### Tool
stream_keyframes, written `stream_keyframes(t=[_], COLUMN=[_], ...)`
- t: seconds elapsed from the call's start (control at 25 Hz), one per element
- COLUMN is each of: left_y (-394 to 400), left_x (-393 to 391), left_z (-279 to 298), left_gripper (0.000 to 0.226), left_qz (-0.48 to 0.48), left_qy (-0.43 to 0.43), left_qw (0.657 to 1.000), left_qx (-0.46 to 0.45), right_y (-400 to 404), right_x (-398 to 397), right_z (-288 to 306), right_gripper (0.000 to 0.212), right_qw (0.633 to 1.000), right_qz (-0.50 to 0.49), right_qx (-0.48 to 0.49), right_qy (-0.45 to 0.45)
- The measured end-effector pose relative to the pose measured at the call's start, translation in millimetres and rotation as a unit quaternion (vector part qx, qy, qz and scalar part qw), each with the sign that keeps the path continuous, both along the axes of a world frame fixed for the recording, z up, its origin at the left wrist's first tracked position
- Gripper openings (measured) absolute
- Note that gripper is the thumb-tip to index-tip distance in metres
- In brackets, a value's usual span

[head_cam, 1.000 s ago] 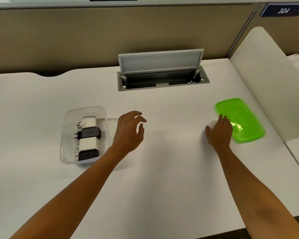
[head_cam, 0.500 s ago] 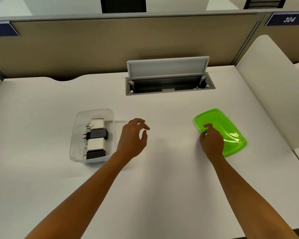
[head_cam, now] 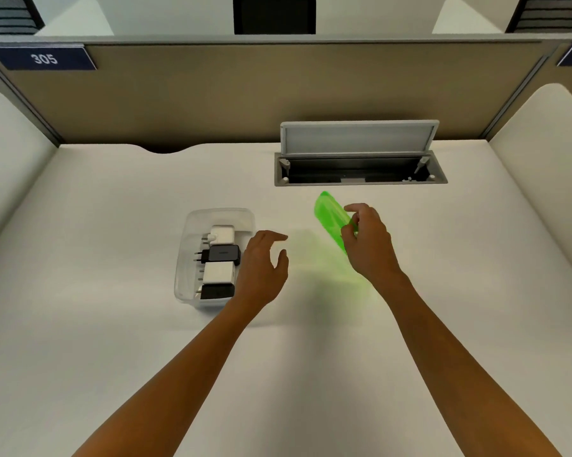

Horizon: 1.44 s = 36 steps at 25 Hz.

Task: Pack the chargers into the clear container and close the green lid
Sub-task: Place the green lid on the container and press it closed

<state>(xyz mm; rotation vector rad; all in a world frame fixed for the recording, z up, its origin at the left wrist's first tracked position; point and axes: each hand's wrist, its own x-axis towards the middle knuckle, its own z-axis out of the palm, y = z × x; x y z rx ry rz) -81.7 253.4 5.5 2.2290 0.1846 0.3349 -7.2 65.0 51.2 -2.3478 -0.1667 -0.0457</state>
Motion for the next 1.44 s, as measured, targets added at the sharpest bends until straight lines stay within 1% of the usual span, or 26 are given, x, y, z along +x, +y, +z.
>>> stream_keyframes(t=[0.08, 0.12, 0.2, 0.24, 0.28, 0.36, 0.52, 0.64, 0.76, 0.92, 1.04, 1.2, 1.36, 1.44], left_y=[10, 16, 24, 28, 32, 44, 73, 93, 113, 129, 131, 138, 140, 140], left_x=[0, -1, 0, 0, -2, -7, -22, -31, -33, -36, -39, -38, -39, -38], left_z=[4, 7, 15, 17, 18, 18, 6, -7, -17, -27, -34, -37, -43, -45], left_gripper=[0.031, 0.037, 0.049, 0.050, 0.050, 0.047, 0.049, 0.061, 0.060, 0.050, 0.048, 0.048, 0.042, 0.043], left_qz=[0.049, 0.067, 0.086, 0.093, 0.101, 0.128, 0.210, 0.229, 0.244, 0.257, 0.257, 0.278, 0.307, 0.322], left_qy=[0.002, 0.019, 0.060, 0.067, 0.065, 0.056, 0.043, 0.091, 0.118, 0.132, 0.131, 0.189, 0.192, 0.196], left_qw=[0.997, 0.993, 0.977, 0.968, 0.964, 0.964, 0.969, 0.967, 0.963, 0.957, 0.957, 0.941, 0.931, 0.925], left_qx=[-0.053, -0.093, -0.188, -0.223, -0.237, -0.224, -0.120, -0.062, -0.013, -0.024, -0.037, -0.029, -0.042, -0.057], right_y=[16, 24, 39, 48, 58, 80, 121, 149, 166, 176, 178, 180, 183, 183], right_x=[0, 1, 4, 3, 1, -6, -29, -41, -44, -45, -47, -45, -43, -43], right_z=[12, 15, 13, 8, 0, -18, -53, -65, -70, -77, -84, -86, -88, -90], right_gripper=[0.032, 0.034, 0.040, 0.041, 0.042, 0.043, 0.047, 0.048, 0.048, 0.047, 0.047, 0.044, 0.041, 0.040], right_qw=[0.998, 0.995, 0.988, 0.986, 0.985, 0.981, 0.967, 0.965, 0.970, 0.975, 0.978, 0.982, 0.988, 0.989], right_qz=[0.007, 0.005, 0.003, 0.004, 0.005, 0.000, 0.007, 0.009, 0.015, 0.017, 0.013, 0.010, 0.004, 0.001], right_qx=[0.060, 0.098, 0.152, 0.164, 0.171, 0.189, 0.235, 0.239, 0.221, 0.201, 0.185, 0.174, 0.144, 0.136], right_qy=[-0.027, -0.025, -0.002, 0.011, 0.024, 0.049, 0.100, 0.104, 0.096, 0.095, 0.092, 0.072, 0.048, 0.049])
